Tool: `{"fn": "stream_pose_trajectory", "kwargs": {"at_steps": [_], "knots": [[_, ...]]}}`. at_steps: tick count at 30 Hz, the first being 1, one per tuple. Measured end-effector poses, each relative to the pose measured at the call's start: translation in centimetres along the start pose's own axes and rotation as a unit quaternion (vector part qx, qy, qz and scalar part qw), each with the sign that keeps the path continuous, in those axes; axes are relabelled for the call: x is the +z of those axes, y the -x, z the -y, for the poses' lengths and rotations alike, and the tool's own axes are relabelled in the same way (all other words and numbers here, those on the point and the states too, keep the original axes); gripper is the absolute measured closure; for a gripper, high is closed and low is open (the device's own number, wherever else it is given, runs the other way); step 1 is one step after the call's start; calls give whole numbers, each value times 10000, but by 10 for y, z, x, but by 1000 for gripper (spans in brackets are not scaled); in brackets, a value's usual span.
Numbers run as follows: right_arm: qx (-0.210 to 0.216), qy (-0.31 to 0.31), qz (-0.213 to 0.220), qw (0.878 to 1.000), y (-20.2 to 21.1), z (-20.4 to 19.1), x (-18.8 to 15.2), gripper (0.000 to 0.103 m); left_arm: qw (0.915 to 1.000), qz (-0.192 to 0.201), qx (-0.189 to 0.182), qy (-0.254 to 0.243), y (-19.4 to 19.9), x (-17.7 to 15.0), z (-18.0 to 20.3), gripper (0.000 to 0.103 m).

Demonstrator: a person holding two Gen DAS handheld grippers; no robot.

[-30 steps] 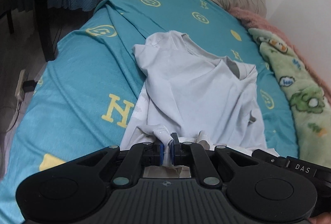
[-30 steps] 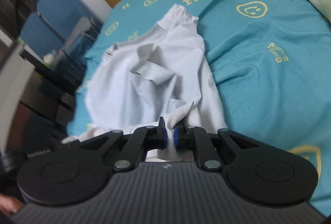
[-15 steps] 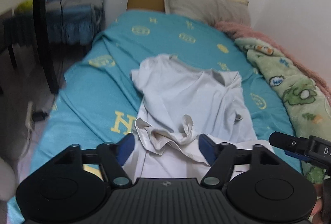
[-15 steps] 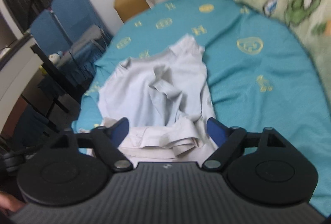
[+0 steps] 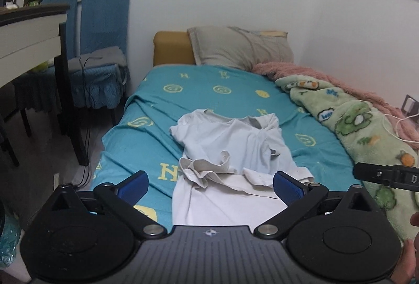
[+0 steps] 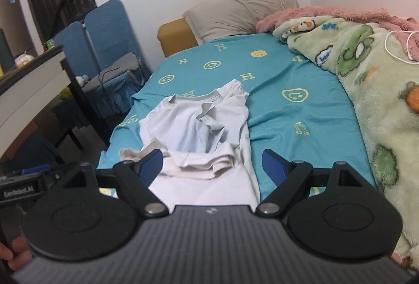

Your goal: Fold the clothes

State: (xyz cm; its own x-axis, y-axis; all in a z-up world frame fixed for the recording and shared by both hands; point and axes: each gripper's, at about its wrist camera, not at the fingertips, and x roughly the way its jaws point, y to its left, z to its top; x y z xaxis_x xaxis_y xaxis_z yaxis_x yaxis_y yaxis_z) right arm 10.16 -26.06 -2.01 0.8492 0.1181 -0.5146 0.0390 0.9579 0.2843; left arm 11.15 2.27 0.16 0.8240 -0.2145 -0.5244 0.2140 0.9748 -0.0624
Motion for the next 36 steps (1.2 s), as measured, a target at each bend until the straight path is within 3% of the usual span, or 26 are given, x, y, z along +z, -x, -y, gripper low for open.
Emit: {"fn": "stream_pose_trajectory", "kwargs": {"at_steps": [3,9,18,21,24,27,30,36], "knots": [[24,118,46,9999,4,-4,-7,19,9998,108,-68,-150,4,-13,5,0],[-81,310,124,9994,1,-10,-11,19,9997,-198,-93,-145,-12,-26,4,0],[-65,120,112,9998,-1,-7,-14,19,9983,-495,-79,-302,-25,-35,9,0],[-68,61,46,9999,-2,-6,-15,19,9981,-575,-100,-222,-27,-36,6,0],[86,-462,-258,9986,-9,7,-18,19,9945,-885,-493,276,-33,-36,-5,0],[384,-1503,-818,9845,-22,33,-23,19,9849,-1248,-832,860,-42,-40,-18,0],[502,-2601,-1401,9540,-36,62,-37,19,9682,-1700,-1150,1431,-55,-47,-28,0],[595,-3717,-1772,9094,-39,81,-63,18,9409,-2123,-1702,2019,-68,-58,-35,0]]}}
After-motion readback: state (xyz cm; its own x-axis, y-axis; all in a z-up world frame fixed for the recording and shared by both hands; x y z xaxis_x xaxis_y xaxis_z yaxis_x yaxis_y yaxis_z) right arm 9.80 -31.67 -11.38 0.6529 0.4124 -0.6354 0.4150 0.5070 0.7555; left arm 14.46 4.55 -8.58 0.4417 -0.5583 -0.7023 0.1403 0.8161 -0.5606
